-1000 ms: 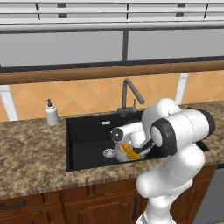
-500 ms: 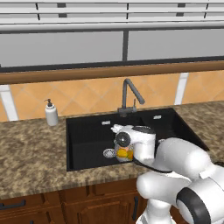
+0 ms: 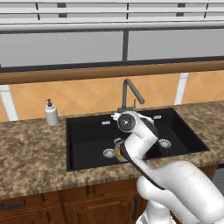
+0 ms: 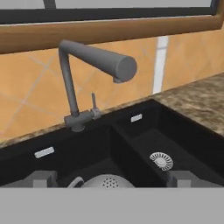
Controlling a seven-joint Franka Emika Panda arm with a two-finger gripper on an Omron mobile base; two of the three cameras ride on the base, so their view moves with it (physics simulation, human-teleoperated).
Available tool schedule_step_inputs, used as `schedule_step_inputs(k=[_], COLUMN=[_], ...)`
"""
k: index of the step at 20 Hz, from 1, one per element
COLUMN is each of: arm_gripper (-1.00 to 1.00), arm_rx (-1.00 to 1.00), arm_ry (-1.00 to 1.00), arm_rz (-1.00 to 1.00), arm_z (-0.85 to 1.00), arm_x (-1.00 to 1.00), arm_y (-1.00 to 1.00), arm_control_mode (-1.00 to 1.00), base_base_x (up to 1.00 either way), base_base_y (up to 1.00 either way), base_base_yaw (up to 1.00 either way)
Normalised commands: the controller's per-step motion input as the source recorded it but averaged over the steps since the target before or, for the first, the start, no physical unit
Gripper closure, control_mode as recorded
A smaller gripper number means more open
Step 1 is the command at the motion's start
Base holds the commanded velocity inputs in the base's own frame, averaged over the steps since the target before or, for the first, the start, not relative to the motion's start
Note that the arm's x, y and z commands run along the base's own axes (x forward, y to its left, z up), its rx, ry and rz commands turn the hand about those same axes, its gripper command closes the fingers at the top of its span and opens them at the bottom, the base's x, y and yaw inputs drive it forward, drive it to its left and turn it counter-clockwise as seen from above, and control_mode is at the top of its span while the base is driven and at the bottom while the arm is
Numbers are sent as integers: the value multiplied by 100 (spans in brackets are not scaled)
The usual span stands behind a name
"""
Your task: Put the colander in the sink, put the mango, peach, pear in the colander, and turn on the sink faucet and pour water over the colander.
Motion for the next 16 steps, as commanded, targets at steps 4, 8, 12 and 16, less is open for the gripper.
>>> schedule_step_inputs(k=[4,8,12,16], arm_gripper=[-100,-100,-100,-100], arm_rx=[5,30,55,60], arm_ry=[-43,-14,17,20], arm_rz=[0,0,0,2], arm_z=[0,38,49,14], arm_x=[-100,-70,-13,0], arm_y=[-16,-70,-100,-100], arm_control_mode=[-100,-100,-100,-100], base_base_x=[0,0,0,0], base_base_y=[0,0,0,0], base_base_yaw=[0,0,0,0])
